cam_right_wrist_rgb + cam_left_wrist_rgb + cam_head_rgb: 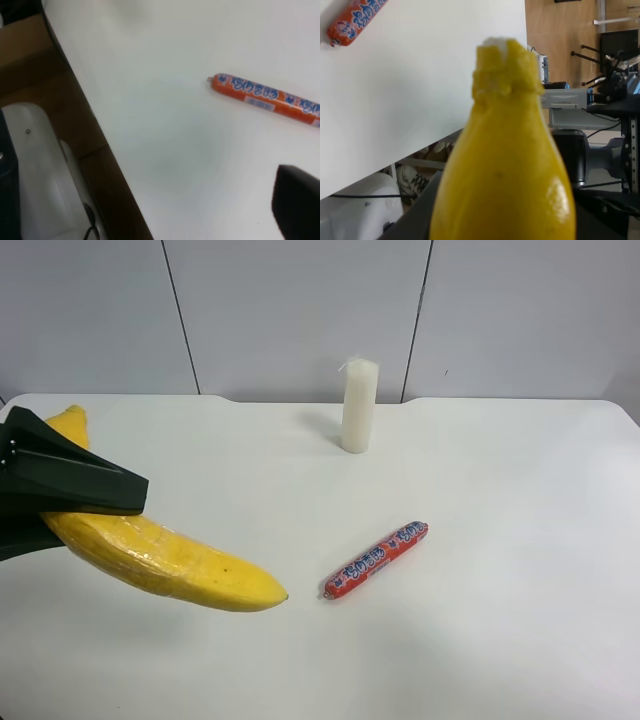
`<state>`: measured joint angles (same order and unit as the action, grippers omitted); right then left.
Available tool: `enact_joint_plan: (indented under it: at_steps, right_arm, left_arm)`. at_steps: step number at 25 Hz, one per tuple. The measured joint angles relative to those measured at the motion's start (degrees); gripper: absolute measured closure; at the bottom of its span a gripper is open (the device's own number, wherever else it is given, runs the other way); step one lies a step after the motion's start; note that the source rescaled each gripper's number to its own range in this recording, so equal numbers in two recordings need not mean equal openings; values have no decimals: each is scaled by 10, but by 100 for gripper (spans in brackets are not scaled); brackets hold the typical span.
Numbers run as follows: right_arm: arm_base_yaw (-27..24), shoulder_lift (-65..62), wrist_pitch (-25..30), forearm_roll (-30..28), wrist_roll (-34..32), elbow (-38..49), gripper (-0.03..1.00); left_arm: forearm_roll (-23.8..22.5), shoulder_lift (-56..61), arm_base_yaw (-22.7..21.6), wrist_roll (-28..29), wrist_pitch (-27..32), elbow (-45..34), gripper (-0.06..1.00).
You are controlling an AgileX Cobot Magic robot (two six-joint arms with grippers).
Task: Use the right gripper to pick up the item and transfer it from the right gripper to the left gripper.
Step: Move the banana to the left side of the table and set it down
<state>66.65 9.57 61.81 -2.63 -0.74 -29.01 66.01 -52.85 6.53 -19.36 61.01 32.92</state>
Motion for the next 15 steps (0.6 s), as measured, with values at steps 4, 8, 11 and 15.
enact_joint_plan:
  at_steps: [4,8,11,15]
  right_arm:
    - [0,0,0,0,0,0,-3]
    - [-33,0,0,0,0,0,-3]
    - [-96,-3,0,0,0,0,-3]
    - [-208,-36,-3,0,0,0,-3]
  left_arm:
    - [0,0,0,0,0,0,94]
    - [0,0,0,0,0,0,94]
    - [0,0,0,0,-2,0,94]
    - [0,0,0,0,-7,0,94]
